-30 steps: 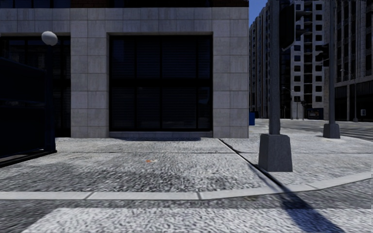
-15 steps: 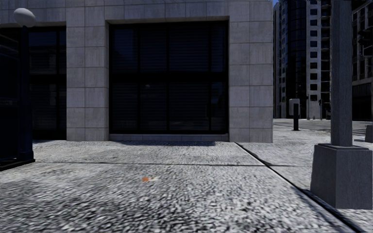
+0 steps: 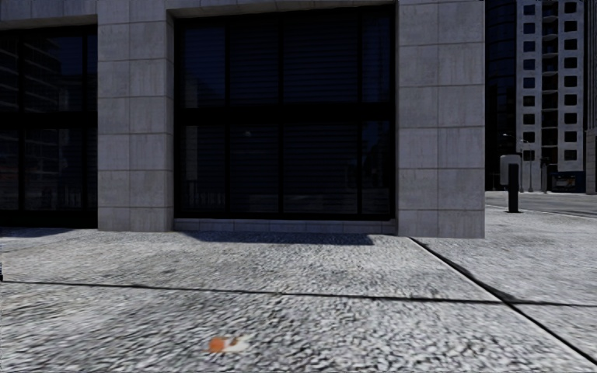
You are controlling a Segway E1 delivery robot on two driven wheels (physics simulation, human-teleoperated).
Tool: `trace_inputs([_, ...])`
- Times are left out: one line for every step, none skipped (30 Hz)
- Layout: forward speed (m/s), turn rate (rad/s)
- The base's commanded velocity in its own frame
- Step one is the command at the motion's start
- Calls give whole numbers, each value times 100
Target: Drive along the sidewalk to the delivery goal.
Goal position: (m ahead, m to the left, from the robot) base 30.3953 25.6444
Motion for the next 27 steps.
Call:
trace_inputs([155, 32])
trace_inputs([151, 34])
trace_inputs([146, 37])
trace_inputs([146, 37])
trace_inputs([143, 40])
trace_inputs([142, 43])
trace_inputs([141, 44])
trace_inputs([141, 44])
trace_inputs([140, 46])
trace_inputs([140, 46])
trace_inputs([140, 47])
trace_inputs([140, 47])
trace_inputs([138, 49])
trace_inputs([135, 51])
trace_inputs([131, 54])
trace_inputs([131, 54])
trace_inputs([127, 55])
trace_inputs([125, 55])
trace_inputs([125, 55])
trace_inputs([125, 55])
trace_inputs([125, 55])
trace_inputs([124, 55])
trace_inputs([120, 55])
trace_inputs([120, 55])
trace_inputs([114, 55])
trace_inputs([108, 56])
trace_inputs([105, 56])
